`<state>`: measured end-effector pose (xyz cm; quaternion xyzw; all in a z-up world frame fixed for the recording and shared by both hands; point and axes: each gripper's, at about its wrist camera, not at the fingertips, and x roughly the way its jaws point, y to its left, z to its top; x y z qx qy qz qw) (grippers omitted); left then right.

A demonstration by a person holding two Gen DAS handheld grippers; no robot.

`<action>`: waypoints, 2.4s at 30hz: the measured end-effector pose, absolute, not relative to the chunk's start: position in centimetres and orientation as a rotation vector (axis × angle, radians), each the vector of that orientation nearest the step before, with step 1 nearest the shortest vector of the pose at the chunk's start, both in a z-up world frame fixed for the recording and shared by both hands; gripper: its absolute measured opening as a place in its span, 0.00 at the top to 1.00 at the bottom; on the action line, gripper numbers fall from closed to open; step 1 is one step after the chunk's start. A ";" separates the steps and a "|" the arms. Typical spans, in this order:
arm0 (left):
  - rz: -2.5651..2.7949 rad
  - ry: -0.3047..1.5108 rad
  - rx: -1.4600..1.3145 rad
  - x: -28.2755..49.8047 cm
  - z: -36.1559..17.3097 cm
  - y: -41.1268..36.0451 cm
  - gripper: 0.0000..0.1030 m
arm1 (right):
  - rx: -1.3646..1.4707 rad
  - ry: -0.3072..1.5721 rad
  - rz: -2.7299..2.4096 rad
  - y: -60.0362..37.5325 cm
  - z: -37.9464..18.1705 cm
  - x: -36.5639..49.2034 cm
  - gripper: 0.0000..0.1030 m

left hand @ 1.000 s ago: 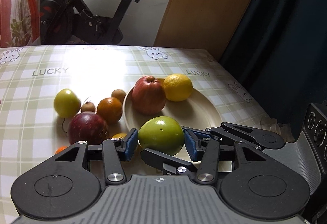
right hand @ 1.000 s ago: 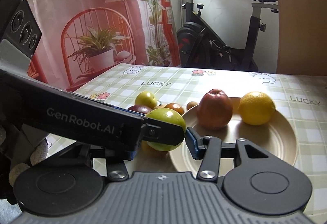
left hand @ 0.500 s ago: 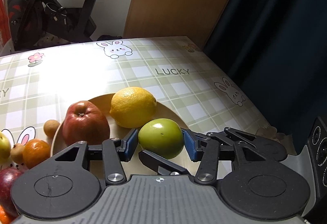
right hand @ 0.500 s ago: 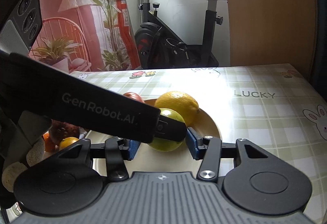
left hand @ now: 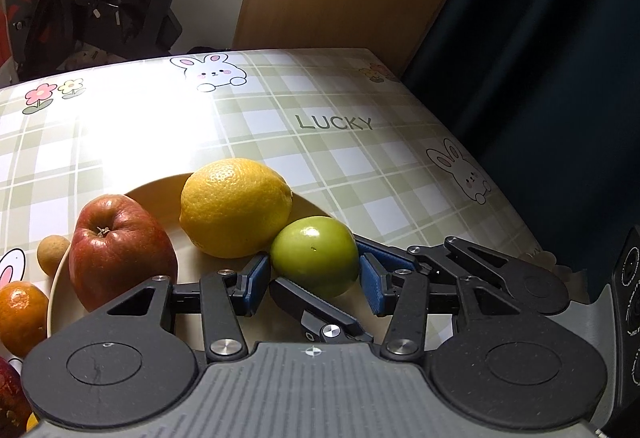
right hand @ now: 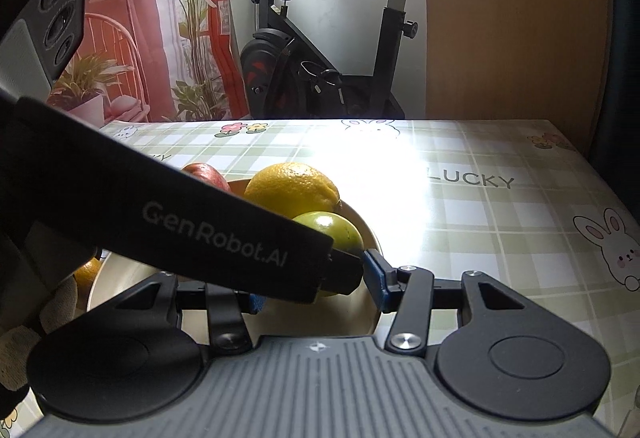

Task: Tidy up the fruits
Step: 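Lower the green apple onto the cream plate and open the left tool, then move the left tool to the dark red apple and close on it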

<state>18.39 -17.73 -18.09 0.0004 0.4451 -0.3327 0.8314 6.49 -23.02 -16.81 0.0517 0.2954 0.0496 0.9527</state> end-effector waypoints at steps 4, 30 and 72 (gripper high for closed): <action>-0.698 0.937 -0.003 18.3 -17.7 -17.3 0.50 | 0.089 0.607 0.087 -22.7 -16.7 6.6 0.51; -0.584 0.783 -0.031 15.1 -10.8 -1.1 0.48 | 0.055 0.589 0.144 -18.8 -13.1 3.9 0.44; -0.537 0.850 -0.124 16.2 -15.9 4.5 0.47 | -0.120 0.650 0.437 -3.8 -15.9 9.3 0.39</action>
